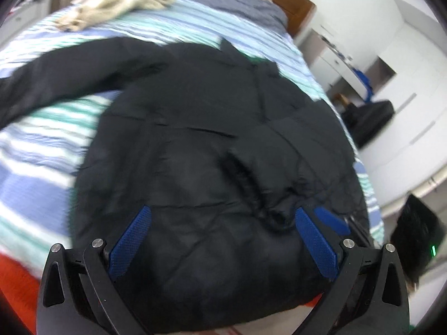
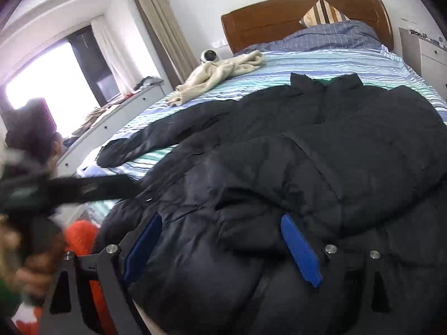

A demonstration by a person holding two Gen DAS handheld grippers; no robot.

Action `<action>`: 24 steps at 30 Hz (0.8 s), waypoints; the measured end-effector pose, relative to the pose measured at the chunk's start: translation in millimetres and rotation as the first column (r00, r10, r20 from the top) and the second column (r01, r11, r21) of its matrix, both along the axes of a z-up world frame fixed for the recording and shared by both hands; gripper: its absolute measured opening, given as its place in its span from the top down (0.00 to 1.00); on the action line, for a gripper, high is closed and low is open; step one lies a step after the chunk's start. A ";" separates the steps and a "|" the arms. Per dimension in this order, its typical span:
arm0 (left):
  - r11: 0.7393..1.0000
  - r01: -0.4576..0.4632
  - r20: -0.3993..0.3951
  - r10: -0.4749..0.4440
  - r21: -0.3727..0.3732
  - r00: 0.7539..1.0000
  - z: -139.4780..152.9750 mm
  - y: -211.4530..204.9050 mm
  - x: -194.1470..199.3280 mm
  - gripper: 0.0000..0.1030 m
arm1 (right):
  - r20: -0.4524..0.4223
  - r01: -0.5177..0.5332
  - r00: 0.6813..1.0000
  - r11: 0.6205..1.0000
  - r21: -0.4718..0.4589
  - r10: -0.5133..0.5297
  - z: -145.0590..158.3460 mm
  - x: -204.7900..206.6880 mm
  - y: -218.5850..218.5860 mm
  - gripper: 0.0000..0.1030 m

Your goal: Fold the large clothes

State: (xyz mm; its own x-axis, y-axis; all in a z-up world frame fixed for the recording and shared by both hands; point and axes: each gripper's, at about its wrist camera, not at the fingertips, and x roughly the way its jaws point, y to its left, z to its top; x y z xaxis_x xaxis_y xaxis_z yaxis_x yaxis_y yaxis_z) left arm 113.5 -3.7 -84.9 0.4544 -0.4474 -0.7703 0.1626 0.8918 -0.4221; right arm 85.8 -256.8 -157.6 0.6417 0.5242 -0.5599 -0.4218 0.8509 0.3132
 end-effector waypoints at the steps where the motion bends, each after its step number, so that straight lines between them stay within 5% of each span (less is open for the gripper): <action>1: 0.999 0.034 -0.005 -0.034 0.006 0.999 -2.6 -13.6 8.8 0.01 | 0.004 0.009 1.000 1.000 0.001 -0.009 2.4 -10.0 -7.5 0.14; 4: 0.990 0.111 -0.002 -0.111 0.092 0.994 -13.1 -57.0 31.1 0.02 | -0.001 0.044 0.999 0.999 0.013 -0.044 4.4 -28.6 -31.0 0.14; 8: 0.947 0.140 -0.009 -0.143 0.288 0.990 -29.4 -104.5 50.7 0.73 | -0.007 0.120 0.993 0.993 0.019 -0.120 4.9 -49.5 -62.7 0.14; 10: 0.946 0.159 0.016 -0.170 0.284 0.985 -15.0 -110.3 59.1 0.89 | -0.022 0.184 0.983 0.983 0.018 -0.183 3.6 -60.8 -84.6 0.14; 17: 0.920 -0.025 0.259 -0.084 0.392 0.962 61.3 -76.3 146.5 0.90 | -0.042 0.339 0.941 0.938 0.071 -0.337 20.6 -50.3 -160.8 0.14; 21: 0.894 -0.111 0.270 -0.012 0.434 0.963 32.5 -53.4 202.2 0.90 | 0.001 0.366 0.930 0.930 0.035 -0.366 48.9 2.6 -180.0 0.45; 24: 0.884 -0.116 0.237 0.006 0.452 0.971 2.8 -41.5 212.7 0.90 | -0.013 0.385 0.923 0.923 0.022 -0.385 64.6 57.9 -191.4 0.50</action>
